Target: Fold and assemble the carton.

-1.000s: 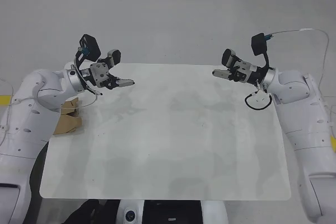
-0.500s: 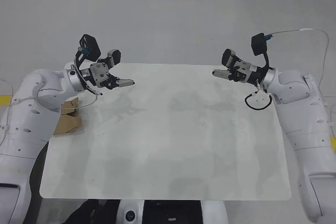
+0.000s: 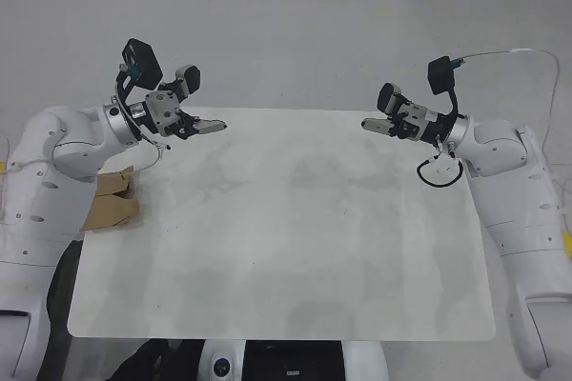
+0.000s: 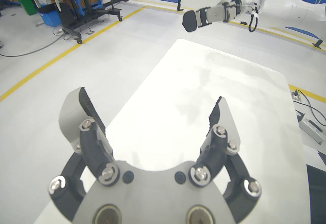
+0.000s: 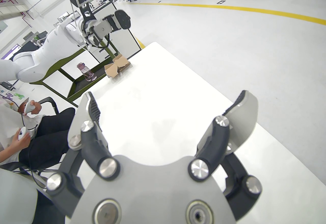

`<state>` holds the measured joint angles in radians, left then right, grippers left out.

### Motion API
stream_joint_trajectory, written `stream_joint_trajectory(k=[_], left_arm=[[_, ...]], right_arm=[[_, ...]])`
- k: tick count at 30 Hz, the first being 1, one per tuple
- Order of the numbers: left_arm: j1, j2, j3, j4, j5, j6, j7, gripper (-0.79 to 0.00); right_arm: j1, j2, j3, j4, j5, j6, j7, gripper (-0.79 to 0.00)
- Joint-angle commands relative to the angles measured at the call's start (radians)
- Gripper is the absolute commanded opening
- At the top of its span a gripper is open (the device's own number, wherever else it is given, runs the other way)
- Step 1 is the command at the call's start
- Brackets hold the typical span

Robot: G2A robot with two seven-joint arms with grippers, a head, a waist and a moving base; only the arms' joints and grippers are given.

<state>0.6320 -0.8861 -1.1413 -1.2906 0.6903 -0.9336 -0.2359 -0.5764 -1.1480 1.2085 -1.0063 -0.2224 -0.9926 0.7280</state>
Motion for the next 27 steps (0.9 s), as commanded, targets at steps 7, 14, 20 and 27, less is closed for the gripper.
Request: stream_joint_trajectory(k=[7,14,20,27], left_arm=[[0.029,0.037,-0.129,0.019,-0.062,-0.010,-0.084,0.000],[0.140,0.083,-0.287,0.037,-0.177,0.063,-0.216,0.000],[0.256,0.113,-0.419,0.028,-0.341,0.215,-0.336,0.000],[0.389,0.130,-0.568,0.013,-0.495,0.404,-0.343,0.000]], right_arm=[[0.000,0.000,0.000,0.000,0.000,0.000,0.000,0.000],[0.000,0.000,0.000,0.000,0.000,0.000,0.000,0.000],[0.000,0.000,0.000,0.000,0.000,0.000,0.000,0.000],[0.000,0.000,0.000,0.000,0.000,0.000,0.000,0.000]])
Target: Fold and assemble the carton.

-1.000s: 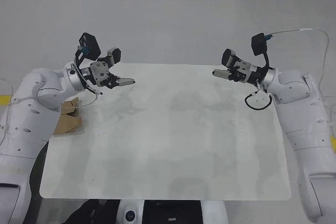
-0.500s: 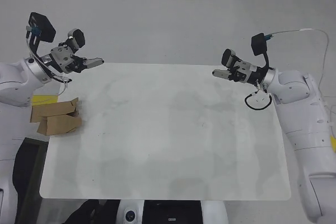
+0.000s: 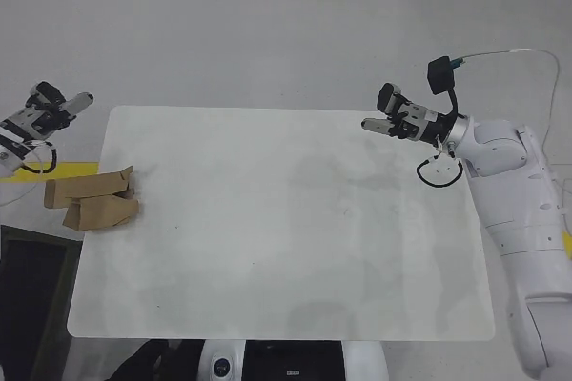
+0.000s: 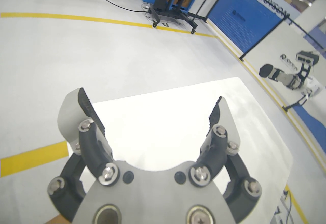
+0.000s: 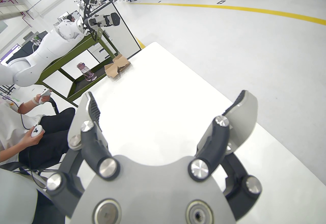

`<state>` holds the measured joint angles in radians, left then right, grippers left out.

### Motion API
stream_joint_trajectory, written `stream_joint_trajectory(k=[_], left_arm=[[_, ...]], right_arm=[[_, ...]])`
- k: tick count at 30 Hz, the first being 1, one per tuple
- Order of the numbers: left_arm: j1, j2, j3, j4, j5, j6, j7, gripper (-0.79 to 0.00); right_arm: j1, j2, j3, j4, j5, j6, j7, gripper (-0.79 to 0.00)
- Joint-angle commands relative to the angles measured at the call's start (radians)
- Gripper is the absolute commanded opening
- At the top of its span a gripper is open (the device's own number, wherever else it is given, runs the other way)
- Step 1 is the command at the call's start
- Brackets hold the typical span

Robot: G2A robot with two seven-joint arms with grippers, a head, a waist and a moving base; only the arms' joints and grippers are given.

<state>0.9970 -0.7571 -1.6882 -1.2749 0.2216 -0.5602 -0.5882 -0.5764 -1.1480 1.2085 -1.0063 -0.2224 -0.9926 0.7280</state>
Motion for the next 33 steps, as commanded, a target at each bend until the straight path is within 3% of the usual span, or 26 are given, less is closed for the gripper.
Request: stream_joint_trajectory(k=[1,10,16,24,27,33], left_arm=[[0.047,0.002,-0.040,-0.006,-0.039,0.051,0.016,0.000],[0.285,0.006,-0.232,-0.067,-0.087,0.202,0.086,0.000],[0.433,0.004,-0.344,-0.134,-0.088,0.323,0.062,0.000],[0.615,-0.028,-0.381,-0.282,-0.125,0.490,0.174,0.000],[0.654,-0.038,-0.384,-0.324,-0.126,0.495,0.209,0.000],[0.654,-0.038,-0.384,-0.324,-0.126,0.495,0.209,0.000]], right_arm=[[0.000,0.000,0.000,0.000,0.000,0.000,0.000,0.000],[0.000,0.000,0.000,0.000,0.000,0.000,0.000,0.000],[0.000,0.000,0.000,0.000,0.000,0.000,0.000,0.000],[0.000,0.000,0.000,0.000,0.000,0.000,0.000,0.000],[0.000,0.000,0.000,0.000,0.000,0.000,0.000,0.000],[0.000,0.000,0.000,0.000,0.000,0.000,0.000,0.000]])
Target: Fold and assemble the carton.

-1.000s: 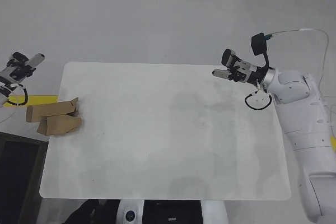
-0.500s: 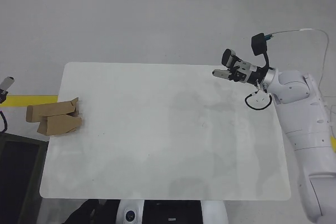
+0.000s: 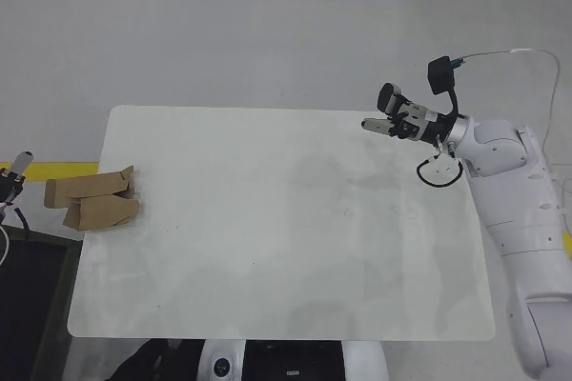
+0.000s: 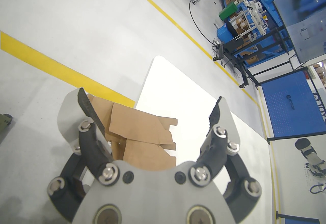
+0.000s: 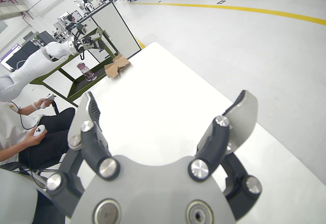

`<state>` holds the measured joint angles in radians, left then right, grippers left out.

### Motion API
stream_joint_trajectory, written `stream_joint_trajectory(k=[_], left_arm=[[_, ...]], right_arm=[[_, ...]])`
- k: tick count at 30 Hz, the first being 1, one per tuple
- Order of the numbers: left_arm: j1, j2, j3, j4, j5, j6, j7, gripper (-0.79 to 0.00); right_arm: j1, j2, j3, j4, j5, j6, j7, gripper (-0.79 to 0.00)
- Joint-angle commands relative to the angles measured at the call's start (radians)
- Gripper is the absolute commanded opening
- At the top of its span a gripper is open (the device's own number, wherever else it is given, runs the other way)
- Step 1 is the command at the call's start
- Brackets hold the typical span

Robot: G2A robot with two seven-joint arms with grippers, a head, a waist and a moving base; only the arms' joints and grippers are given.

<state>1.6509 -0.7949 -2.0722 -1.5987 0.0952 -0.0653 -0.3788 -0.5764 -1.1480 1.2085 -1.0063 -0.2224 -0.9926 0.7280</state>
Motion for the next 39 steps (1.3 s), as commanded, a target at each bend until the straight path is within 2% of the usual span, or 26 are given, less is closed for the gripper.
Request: stream_joint_trajectory(k=[1,6,10,22,27,39], left_arm=[[0.000,0.000,0.000,0.000,0.000,0.000,0.000,0.000],[-0.001,-0.002,0.004,-0.005,-0.006,0.002,0.000,0.000],[-0.007,-0.009,0.006,-0.002,-0.065,0.059,-0.014,0.000],[-0.056,-0.021,-0.019,0.167,-0.244,0.247,-0.106,0.000],[-0.071,-0.026,0.020,0.205,-0.274,0.291,-0.147,0.000],[-0.119,-0.043,0.109,0.314,-0.313,0.373,-0.133,0.000]], right_arm=[[0.000,0.000,0.000,0.000,0.000,0.000,0.000,0.000],[0.000,0.000,0.000,0.000,0.000,0.000,0.000,0.000],[0.000,0.000,0.000,0.000,0.000,0.000,0.000,0.000],[0.000,0.000,0.000,0.000,0.000,0.000,0.000,0.000],[0.000,0.000,0.000,0.000,0.000,0.000,0.000,0.000],[0.000,0.000,0.000,0.000,0.000,0.000,0.000,0.000]])
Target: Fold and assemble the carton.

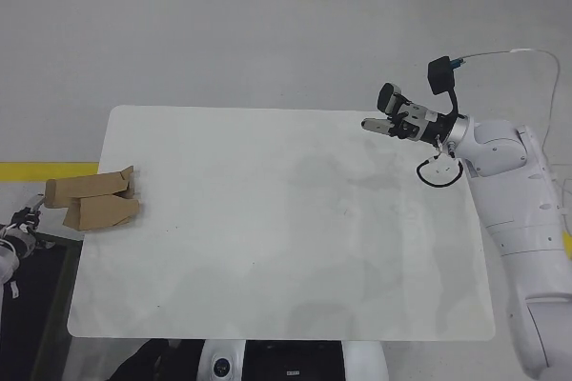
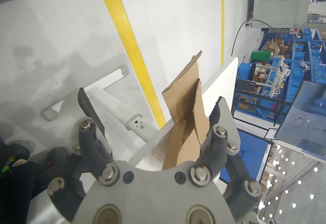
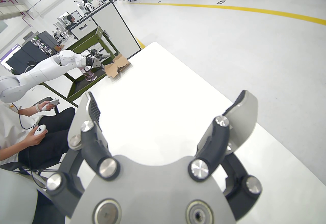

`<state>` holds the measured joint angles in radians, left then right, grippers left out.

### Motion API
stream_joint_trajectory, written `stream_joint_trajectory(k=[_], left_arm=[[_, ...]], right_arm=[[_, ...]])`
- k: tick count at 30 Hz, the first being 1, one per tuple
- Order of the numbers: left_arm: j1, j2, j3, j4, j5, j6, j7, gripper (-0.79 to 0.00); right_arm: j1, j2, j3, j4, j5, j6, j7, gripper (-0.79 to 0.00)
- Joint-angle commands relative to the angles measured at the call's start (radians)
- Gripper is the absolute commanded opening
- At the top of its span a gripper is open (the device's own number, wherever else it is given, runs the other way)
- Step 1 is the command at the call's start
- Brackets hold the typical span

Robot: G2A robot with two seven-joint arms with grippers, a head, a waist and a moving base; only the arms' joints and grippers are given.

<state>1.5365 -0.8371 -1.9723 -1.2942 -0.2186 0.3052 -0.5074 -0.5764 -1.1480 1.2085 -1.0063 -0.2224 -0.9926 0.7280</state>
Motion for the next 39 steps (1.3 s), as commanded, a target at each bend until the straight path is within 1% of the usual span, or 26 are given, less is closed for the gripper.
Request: stream_joint_trajectory(k=[1,6,11,12,13,14,15,16,17,22,28,31,39], left_arm=[[-0.013,-0.002,0.017,0.017,-0.004,0.004,-0.009,0.000],[-0.064,-0.010,0.059,0.070,-0.029,0.005,-0.008,0.000],[-0.117,-0.017,0.098,0.099,-0.049,-0.013,0.001,0.000],[-0.129,-0.019,0.106,0.104,-0.053,-0.015,0.002,-0.055],[-0.141,-0.021,0.115,0.110,-0.056,-0.016,0.005,-0.182],[-0.152,-0.022,0.124,0.115,-0.055,-0.017,0.008,-0.394],[-0.165,-0.024,0.132,0.121,-0.060,-0.016,0.011,-0.511],[-0.176,-0.026,0.141,0.127,-0.062,-0.012,0.014,-0.662],[-0.187,-0.027,0.149,0.131,-0.060,-0.012,0.016,-0.785],[-0.234,-0.034,0.174,0.161,-0.088,-0.009,0.020,-0.785],[-0.260,-0.039,0.170,0.153,-0.123,-0.016,0.026,-0.785],[-0.269,-0.041,0.159,0.132,-0.156,-0.025,0.029,-0.785],[-0.289,-0.046,0.118,0.029,-0.246,-0.032,0.050,-0.785]], right_arm=[[0.000,0.000,0.000,0.000,0.000,0.000,0.000,0.000],[0.000,0.000,0.000,0.000,0.000,0.000,0.000,0.000],[0.000,0.000,0.000,0.000,0.000,0.000,0.000,0.000],[0.000,0.000,0.000,0.000,0.000,0.000,0.000,0.000],[0.000,0.000,0.000,0.000,0.000,0.000,0.000,0.000],[0.000,0.000,0.000,0.000,0.000,0.000,0.000,0.000],[0.000,0.000,0.000,0.000,0.000,0.000,0.000,0.000],[0.000,0.000,0.000,0.000,0.000,0.000,0.000,0.000],[0.000,0.000,0.000,0.000,0.000,0.000,0.000,0.000],[0.000,0.000,0.000,0.000,0.000,0.000,0.000,0.000],[0.000,0.000,0.000,0.000,0.000,0.000,0.000,0.000],[0.000,0.000,0.000,0.000,0.000,0.000,0.000,0.000],[0.000,0.000,0.000,0.000,0.000,0.000,0.000,0.000]])
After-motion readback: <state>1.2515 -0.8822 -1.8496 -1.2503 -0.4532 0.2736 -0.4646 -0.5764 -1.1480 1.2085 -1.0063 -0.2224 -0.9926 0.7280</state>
